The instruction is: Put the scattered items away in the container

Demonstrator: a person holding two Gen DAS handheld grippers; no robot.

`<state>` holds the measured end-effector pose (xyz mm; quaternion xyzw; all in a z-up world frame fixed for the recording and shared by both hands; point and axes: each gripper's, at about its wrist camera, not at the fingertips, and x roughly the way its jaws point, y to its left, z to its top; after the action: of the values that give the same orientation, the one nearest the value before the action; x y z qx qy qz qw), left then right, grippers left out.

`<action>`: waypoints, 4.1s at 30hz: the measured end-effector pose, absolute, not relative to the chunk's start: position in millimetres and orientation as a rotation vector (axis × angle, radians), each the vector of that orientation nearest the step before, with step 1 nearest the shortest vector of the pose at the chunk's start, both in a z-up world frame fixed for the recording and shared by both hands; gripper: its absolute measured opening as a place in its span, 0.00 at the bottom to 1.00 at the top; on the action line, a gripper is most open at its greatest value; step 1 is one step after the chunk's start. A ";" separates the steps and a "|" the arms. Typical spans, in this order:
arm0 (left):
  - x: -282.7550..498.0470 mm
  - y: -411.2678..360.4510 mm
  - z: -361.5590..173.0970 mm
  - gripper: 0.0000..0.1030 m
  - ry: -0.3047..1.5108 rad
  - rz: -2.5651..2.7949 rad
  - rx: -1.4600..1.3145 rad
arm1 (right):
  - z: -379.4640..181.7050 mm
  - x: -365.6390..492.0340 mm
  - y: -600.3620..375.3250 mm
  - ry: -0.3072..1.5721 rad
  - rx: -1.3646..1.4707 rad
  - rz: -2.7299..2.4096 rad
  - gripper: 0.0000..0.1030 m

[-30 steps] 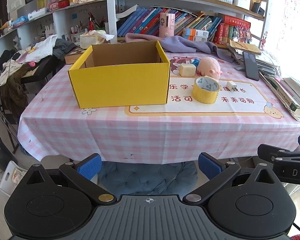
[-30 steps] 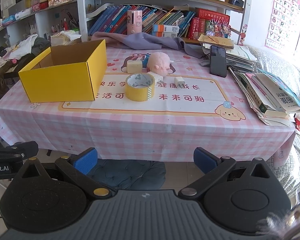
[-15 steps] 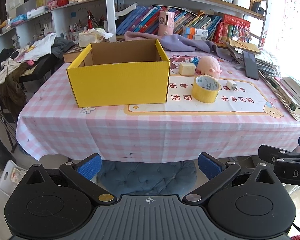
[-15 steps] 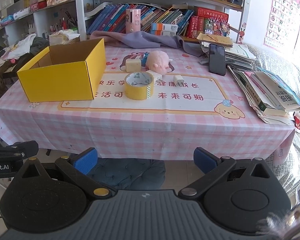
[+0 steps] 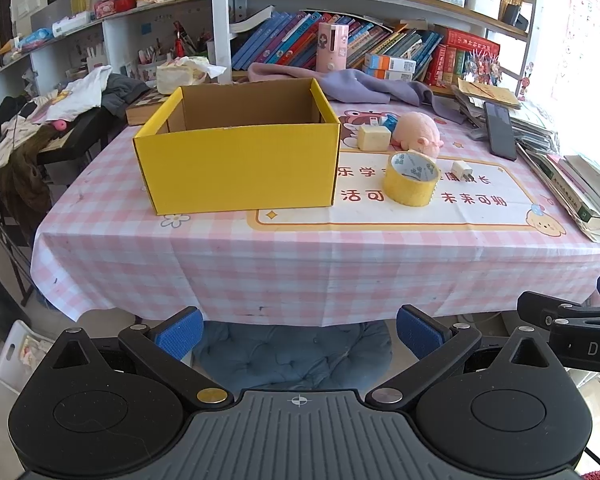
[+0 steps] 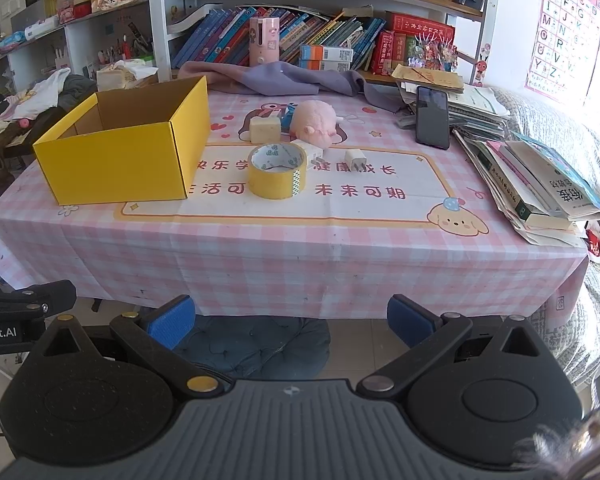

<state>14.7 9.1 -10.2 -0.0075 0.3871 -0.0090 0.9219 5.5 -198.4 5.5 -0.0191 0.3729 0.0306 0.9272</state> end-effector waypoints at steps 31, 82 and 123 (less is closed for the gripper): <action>57.7 -14.2 -7.4 1.00 0.740 -0.083 0.015 | 7.3 49.4 -209.5 0.727 -0.027 0.089 0.99; 267.7 -155.6 -48.0 0.99 0.843 -0.012 0.075 | -38.1 314.3 -329.6 0.894 -0.059 0.300 0.67; 311.5 -157.1 -72.1 0.81 0.968 0.056 0.025 | -64.8 380.6 -329.6 0.980 -0.072 0.451 0.24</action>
<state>311.5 -157.1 -72.1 0.0119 0.4652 0.0269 0.8847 380.6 -329.6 -64.8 -0.0343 0.4665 0.2146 0.8574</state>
